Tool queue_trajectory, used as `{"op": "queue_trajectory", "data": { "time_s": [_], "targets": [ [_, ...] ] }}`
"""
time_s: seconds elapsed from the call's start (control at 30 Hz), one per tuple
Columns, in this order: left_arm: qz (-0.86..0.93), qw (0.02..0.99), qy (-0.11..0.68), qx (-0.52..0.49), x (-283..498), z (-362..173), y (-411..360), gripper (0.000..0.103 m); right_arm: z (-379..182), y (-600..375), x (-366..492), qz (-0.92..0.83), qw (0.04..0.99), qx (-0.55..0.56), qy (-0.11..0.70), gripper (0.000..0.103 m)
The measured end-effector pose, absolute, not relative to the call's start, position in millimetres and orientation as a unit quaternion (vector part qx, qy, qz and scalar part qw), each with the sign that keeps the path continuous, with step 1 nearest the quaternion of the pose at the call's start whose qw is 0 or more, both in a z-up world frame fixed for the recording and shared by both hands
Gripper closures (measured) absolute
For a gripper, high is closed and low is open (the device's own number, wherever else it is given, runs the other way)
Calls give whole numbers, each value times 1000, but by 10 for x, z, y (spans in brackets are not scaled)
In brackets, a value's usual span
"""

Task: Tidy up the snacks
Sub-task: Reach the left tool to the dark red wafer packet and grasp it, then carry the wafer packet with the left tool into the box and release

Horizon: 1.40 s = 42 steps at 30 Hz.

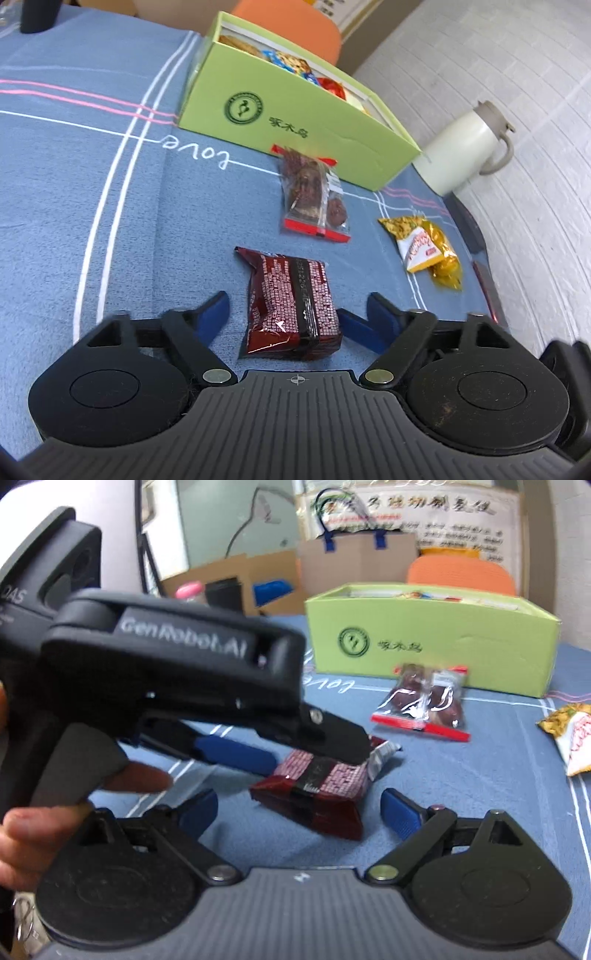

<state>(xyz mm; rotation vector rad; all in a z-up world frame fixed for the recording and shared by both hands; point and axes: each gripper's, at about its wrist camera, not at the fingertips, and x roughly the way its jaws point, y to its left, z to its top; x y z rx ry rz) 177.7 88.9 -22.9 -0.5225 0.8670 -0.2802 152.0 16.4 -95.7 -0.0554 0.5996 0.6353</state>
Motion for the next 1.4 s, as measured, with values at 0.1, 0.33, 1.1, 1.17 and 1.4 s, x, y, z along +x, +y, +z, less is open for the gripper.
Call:
{"op": "queue_trajectory", "data": {
  "time_s": [0.1, 0.33, 1.1, 1.17, 1.4],
  "targets": [
    [-126, 867, 415, -244, 1772, -224, 905, 35, -960, 223, 1531, 283, 913, -14, 294, 9],
    [-122, 865, 412, -259, 1758, -204, 1038, 35, -976, 247, 1543, 287, 913, -24, 289, 2],
    [-205, 866, 386, -243, 2150, 145, 776, 85, -453, 68, 1845, 268, 936, -84, 211, 27],
    [-209, 874, 371, -234, 2350, 331, 690, 84, -291, 20, 2056, 261, 941, -94, 191, 26],
    [-208, 899, 336, -188, 3409, 815, 428, 82, 45, -149, 3193, 242, 950, -103, 167, 25]
  ]
}}
